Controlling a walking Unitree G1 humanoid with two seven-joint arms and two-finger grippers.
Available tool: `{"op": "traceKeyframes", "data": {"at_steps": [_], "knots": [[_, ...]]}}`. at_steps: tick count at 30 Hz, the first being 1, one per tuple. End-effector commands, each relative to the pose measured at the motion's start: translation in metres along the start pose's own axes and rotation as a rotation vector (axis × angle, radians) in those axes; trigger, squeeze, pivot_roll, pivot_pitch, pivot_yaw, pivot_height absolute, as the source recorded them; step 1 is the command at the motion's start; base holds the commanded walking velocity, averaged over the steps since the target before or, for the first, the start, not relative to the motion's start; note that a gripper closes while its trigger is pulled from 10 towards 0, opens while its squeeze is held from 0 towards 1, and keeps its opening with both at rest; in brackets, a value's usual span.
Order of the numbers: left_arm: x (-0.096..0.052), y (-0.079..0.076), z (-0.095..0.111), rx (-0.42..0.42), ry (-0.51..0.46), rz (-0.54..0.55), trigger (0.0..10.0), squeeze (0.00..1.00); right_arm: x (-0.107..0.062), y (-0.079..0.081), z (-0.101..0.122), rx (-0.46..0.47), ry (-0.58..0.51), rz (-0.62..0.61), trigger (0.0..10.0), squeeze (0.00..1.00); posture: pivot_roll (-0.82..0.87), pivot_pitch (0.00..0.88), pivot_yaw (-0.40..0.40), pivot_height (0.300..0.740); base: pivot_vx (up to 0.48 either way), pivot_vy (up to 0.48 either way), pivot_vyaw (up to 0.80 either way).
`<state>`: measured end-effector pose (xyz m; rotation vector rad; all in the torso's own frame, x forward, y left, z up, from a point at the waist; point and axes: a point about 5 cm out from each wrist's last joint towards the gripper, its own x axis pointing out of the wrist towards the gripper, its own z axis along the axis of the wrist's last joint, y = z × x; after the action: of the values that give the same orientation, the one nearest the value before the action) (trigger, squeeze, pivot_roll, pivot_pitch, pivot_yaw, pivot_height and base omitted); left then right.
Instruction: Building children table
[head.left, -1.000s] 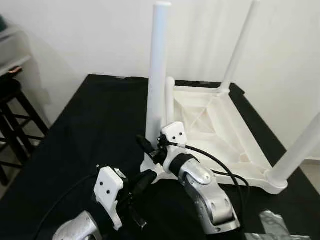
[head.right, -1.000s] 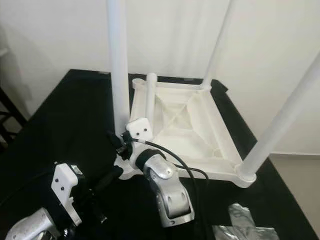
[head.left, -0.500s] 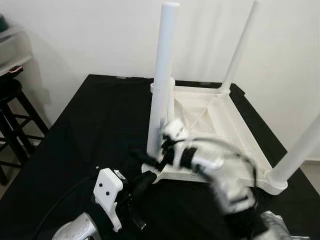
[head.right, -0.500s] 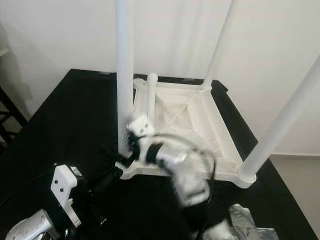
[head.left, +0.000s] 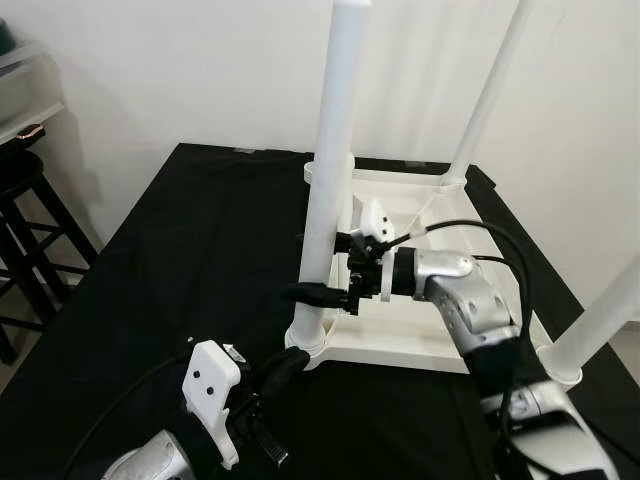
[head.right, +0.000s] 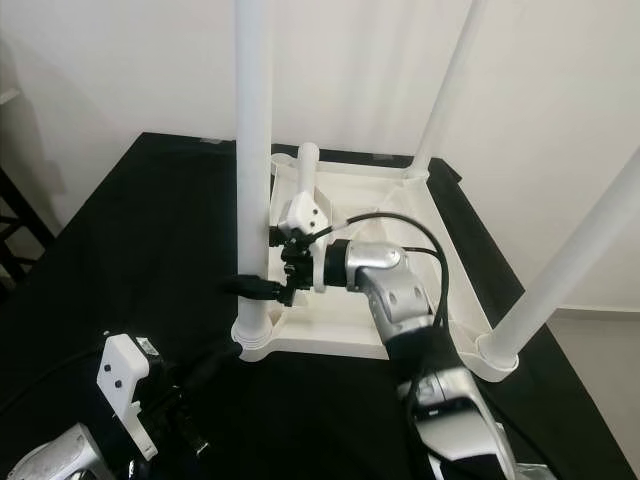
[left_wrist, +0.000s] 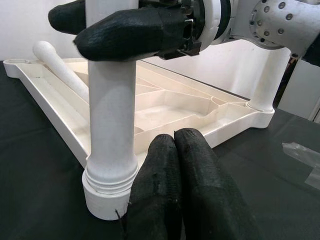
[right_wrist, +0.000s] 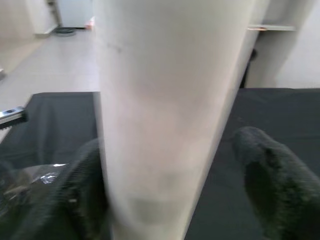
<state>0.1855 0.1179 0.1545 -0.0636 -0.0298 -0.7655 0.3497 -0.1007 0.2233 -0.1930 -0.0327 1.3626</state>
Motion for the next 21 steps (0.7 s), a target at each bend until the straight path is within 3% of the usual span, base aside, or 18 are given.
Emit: {"op": "traceKeyframes", "data": {"at_steps": [1, 2, 10, 15, 17, 18, 19, 20, 21], "knots": [[-0.002, -0.001, 0.002, 0.009, 0.001, -0.01, 10.0, 0.0, -0.004, -0.003, 0.0, -0.003, -0.01, 0.012, 1.6, 0.0, 0.12, 0.065, -0.077, 0.74, 0.0, 0.0, 0.0], [-0.003, -0.002, 0.003, 0.008, 0.0, -0.01, 10.0, 0.0, -0.006, -0.004, 0.001, 0.007, -0.018, 0.027, 0.0, 0.0, 0.13, 0.071, -0.083, 0.74, 0.0, 0.0, 0.0], [-0.004, -0.003, 0.005, 0.007, -0.003, -0.01, 10.0, 0.0, -0.01, 0.002, -0.008, 0.046, -0.039, 0.063, 0.0, 0.0, 0.11, 0.085, -0.08, 0.74, 0.0, 0.0, 0.0], [-0.004, -0.002, 0.006, 0.006, -0.005, -0.012, 10.0, 0.0, -0.008, 0.008, -0.023, 0.06, 0.044, -0.019, 0.0, 0.0, 0.1, 0.1, -0.078, 0.74, 0.0, 0.0, 0.0], [-0.005, -0.001, 0.008, 0.008, -0.008, -0.013, 10.0, 0.0, 0.01, 0.026, -0.047, 0.179, 0.11, -0.292, 0.0, 0.0, 0.1, 0.122, -0.087, 0.74, 0.0, 0.0, 0.0], [-0.006, 0.0, 0.009, 0.009, -0.008, -0.014, 10.0, 0.0, 0.019, 0.033, -0.053, 0.275, 0.072, -0.521, 0.0, 0.0, 0.09, 0.123, -0.088, 0.74, 0.0, 0.0, 0.0], [-0.006, 0.0, 0.009, 0.009, -0.008, -0.014, 10.0, 0.0, 0.019, 0.033, -0.053, 0.275, 0.072, -0.521, 0.0, 0.0, 0.09, 0.123, -0.088, 0.74, 0.0, 0.0, 0.0], [-0.006, 0.001, 0.009, 0.01, -0.008, -0.013, 10.0, 0.0, 0.025, 0.051, -0.066, 0.391, 0.068, -0.732, 0.0, 0.0, 0.09, 0.129, -0.087, 0.74, 0.0, 0.0, 0.0], [-0.005, 0.003, 0.01, 0.012, -0.008, -0.012, 10.0, 0.0, 0.037, 0.086, -0.076, 0.417, 0.086, -0.813, 0.0, 0.0, 0.08, 0.133, -0.078, 0.74, 0.0, 0.0, 0.0]]}}
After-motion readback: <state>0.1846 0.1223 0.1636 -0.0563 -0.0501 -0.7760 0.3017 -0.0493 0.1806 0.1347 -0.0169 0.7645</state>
